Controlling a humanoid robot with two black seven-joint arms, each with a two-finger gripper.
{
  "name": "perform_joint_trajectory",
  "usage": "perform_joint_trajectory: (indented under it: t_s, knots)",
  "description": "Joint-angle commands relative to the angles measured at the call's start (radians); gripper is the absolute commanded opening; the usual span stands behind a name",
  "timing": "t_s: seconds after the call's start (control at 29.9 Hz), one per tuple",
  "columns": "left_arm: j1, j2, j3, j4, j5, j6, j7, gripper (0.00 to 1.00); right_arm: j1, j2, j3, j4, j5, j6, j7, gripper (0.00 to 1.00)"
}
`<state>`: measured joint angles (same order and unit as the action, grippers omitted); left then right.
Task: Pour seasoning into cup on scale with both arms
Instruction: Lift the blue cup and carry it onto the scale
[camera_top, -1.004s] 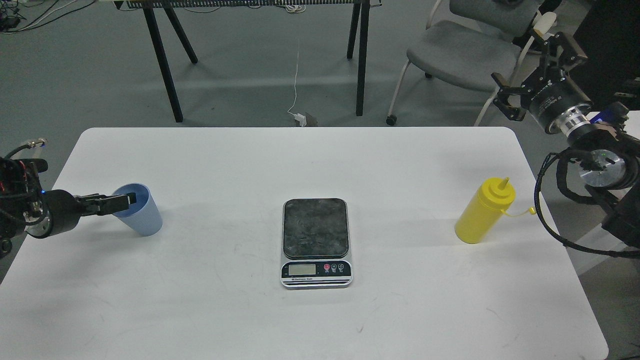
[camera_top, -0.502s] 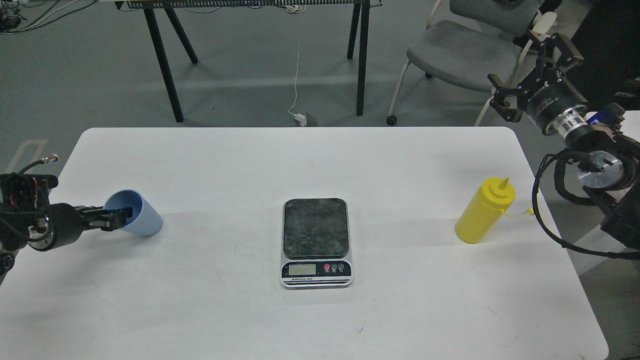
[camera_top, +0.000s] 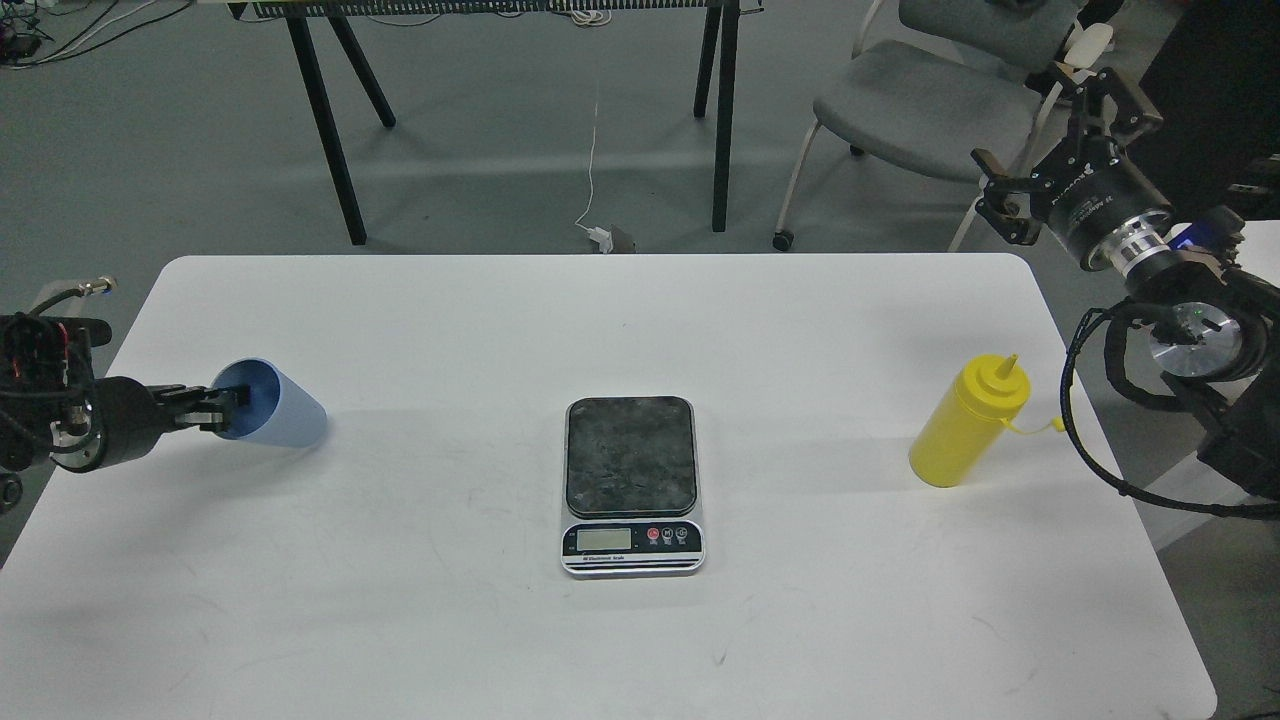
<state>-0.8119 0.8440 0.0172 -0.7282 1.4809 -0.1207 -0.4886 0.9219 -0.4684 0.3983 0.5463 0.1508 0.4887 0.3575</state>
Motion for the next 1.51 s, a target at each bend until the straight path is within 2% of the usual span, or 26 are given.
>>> perform_joint_trajectory:
  t_s: [0.0,0.23,0.37,0.57,0.7,0.9,1.47]
  knots:
    - [-0.053,0.046,-0.003,-0.087,-0.001,-0.054,0.0,0.03,0.0,-0.004,0.001,0.0,0.001,0.0,0.0,1.0]
    - [-0.208,0.089,-0.002,-0.312,0.14,-0.178,0.0,0.03,0.0,-0.007,0.001,-0.003,0.001,0.0,0.0,1.0]
    - [-0.286,0.047,-0.002,-0.353,0.225,-0.246,0.0,0.03,0.0,-0.007,0.002,-0.003,0.001,0.0,0.001,1.0]
    - [-0.374,-0.098,-0.003,-0.364,0.413,-0.367,0.0,0.04,-0.006,-0.003,0.007,0.0,0.001,0.0,0.003,1.0]
    - [-0.455,-0.222,-0.002,-0.376,0.418,-0.368,0.0,0.04,-0.009,-0.001,0.013,0.0,0.001,0.0,0.003,1.0]
    - [-0.474,-0.336,0.0,-0.379,0.44,-0.368,0.0,0.04,-0.017,-0.004,0.027,0.0,0.001,0.0,0.003,1.0]
    - [-0.47,-0.477,0.03,-0.378,0.487,-0.368,0.0,0.05,-0.018,0.002,0.031,-0.002,0.001,0.0,0.003,1.0]
